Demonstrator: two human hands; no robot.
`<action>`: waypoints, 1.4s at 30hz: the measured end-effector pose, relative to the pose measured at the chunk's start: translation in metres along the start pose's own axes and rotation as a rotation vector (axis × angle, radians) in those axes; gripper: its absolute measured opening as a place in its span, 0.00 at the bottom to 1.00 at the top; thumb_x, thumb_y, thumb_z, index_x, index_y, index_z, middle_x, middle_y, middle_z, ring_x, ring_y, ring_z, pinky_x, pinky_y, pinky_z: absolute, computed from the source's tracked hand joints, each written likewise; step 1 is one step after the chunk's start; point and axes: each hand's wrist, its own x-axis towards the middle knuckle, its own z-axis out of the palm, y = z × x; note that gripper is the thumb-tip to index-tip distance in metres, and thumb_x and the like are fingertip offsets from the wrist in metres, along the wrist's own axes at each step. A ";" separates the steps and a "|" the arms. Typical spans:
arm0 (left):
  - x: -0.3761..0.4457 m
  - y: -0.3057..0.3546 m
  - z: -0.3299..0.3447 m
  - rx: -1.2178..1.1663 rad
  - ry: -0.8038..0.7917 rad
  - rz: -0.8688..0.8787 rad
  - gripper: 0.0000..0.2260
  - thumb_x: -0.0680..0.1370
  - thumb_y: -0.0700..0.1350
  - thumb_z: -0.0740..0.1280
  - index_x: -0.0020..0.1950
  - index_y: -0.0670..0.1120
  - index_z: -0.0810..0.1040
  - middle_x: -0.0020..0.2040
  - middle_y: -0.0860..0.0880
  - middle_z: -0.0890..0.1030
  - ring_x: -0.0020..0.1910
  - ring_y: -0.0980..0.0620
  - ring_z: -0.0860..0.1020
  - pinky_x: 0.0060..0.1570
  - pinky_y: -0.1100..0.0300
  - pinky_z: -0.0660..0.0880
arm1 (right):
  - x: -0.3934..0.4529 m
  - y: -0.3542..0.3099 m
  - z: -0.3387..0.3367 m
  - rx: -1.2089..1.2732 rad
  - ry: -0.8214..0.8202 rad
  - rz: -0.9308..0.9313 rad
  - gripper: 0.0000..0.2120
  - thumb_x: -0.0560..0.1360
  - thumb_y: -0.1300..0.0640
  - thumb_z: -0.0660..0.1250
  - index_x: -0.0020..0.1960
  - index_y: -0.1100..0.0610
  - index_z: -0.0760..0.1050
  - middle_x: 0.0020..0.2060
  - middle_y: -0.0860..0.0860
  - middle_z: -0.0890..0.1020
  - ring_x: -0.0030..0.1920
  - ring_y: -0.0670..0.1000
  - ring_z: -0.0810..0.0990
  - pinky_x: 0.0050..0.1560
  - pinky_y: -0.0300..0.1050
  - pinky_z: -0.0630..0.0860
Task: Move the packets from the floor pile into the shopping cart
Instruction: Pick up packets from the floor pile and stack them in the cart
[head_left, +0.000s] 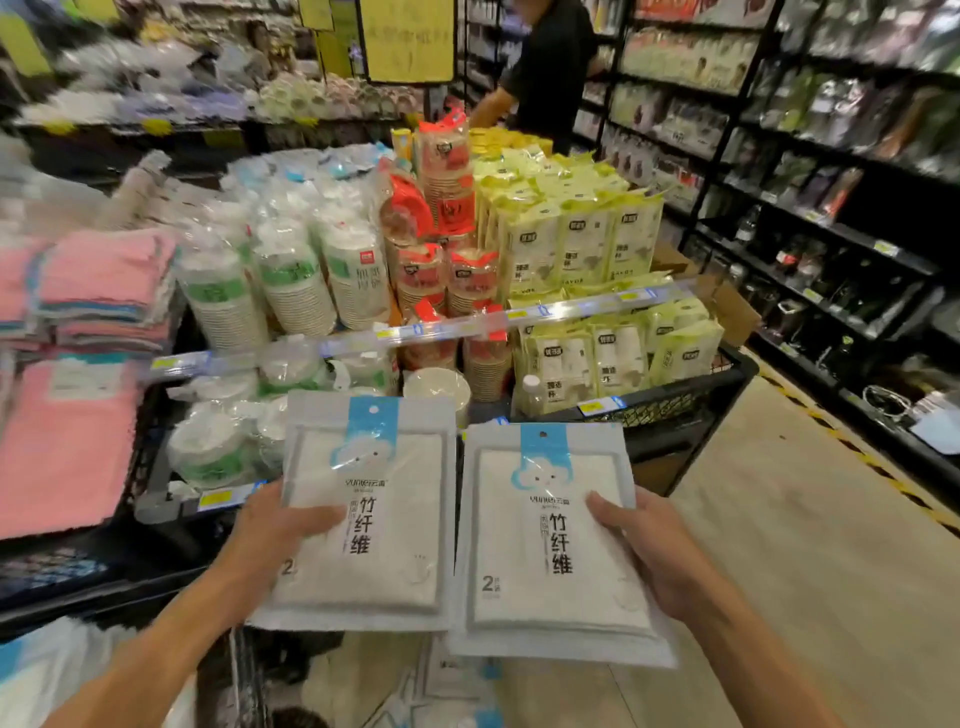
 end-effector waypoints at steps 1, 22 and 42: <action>-0.015 0.011 -0.010 -0.013 0.035 0.013 0.27 0.55 0.40 0.81 0.53 0.38 0.83 0.48 0.36 0.86 0.46 0.34 0.85 0.54 0.40 0.80 | -0.004 -0.010 0.006 0.005 -0.030 -0.004 0.11 0.80 0.63 0.68 0.62 0.63 0.80 0.51 0.61 0.87 0.51 0.64 0.87 0.56 0.64 0.82; -0.321 -0.045 -0.210 -0.308 0.798 -0.101 0.35 0.49 0.37 0.80 0.56 0.37 0.81 0.46 0.34 0.86 0.45 0.31 0.84 0.55 0.35 0.79 | -0.134 -0.005 0.252 -0.224 -0.770 0.002 0.10 0.76 0.62 0.76 0.53 0.67 0.83 0.39 0.58 0.88 0.34 0.54 0.88 0.33 0.42 0.81; -0.388 -0.099 -0.406 -0.312 0.659 -0.014 0.25 0.63 0.38 0.79 0.60 0.41 0.81 0.51 0.40 0.86 0.50 0.36 0.85 0.56 0.36 0.79 | -0.246 0.076 0.443 -0.157 -0.819 0.063 0.13 0.81 0.64 0.66 0.65 0.65 0.76 0.55 0.66 0.85 0.55 0.68 0.85 0.58 0.69 0.79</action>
